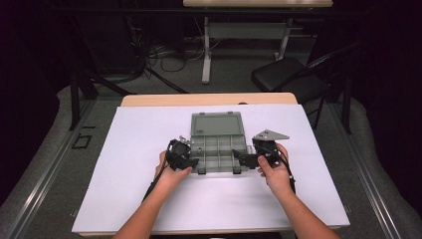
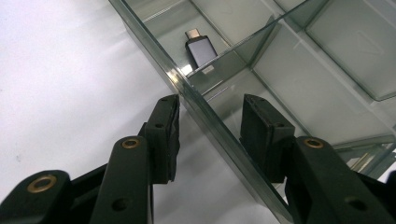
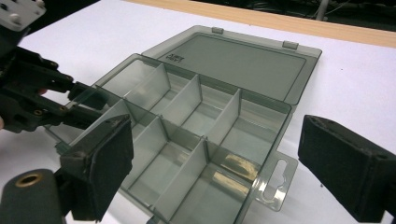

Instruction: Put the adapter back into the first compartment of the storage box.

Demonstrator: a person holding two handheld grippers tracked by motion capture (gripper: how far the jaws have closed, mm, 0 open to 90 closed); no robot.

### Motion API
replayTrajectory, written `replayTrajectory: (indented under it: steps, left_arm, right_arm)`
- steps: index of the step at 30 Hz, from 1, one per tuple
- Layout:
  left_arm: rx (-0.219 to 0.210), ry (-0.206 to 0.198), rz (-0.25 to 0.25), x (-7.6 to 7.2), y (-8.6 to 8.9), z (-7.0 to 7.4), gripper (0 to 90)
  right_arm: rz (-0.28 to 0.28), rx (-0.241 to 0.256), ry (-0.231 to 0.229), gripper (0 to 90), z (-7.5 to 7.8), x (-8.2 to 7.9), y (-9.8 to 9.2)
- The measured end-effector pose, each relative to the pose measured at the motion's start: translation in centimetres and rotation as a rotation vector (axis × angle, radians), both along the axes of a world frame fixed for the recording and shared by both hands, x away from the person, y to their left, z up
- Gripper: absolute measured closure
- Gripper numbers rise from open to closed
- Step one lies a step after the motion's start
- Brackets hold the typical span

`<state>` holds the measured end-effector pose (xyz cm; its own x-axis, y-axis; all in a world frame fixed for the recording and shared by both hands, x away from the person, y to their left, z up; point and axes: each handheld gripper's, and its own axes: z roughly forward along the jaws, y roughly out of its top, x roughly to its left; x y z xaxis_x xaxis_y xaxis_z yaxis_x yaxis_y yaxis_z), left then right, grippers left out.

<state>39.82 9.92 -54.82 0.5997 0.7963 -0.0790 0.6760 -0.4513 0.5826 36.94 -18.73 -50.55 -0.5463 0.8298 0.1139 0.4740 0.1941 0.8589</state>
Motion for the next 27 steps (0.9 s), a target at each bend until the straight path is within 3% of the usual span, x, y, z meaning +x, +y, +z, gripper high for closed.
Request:
replayTrajectory:
  steps: [5, 8, 18, 27]
  left_arm:
    - [0.000, -0.004, 0.000, 0.0, 0.0, 0.0, 57.3]
    - [-0.003, -0.004, 0.003, 0.0, 0.0, 0.0, 57.3]
    - [-0.004, -0.002, 0.005, 0.0, 0.0, 0.0, 57.3]
    - [-0.007, -0.007, 0.008, -0.1, 0.0, -0.1, 57.3]
  right_arm:
    - [-0.005, -0.017, 0.038, 10.1, -0.4, 0.9, 0.3]
    - [-0.004, -0.037, 0.026, 10.1, -0.5, 1.3, 0.5]
    - [-0.008, -0.023, 0.060, 10.1, 0.3, 3.1, 0.5]
    - [-0.016, -0.037, 0.055, 10.1, 1.0, 4.1, 0.8]
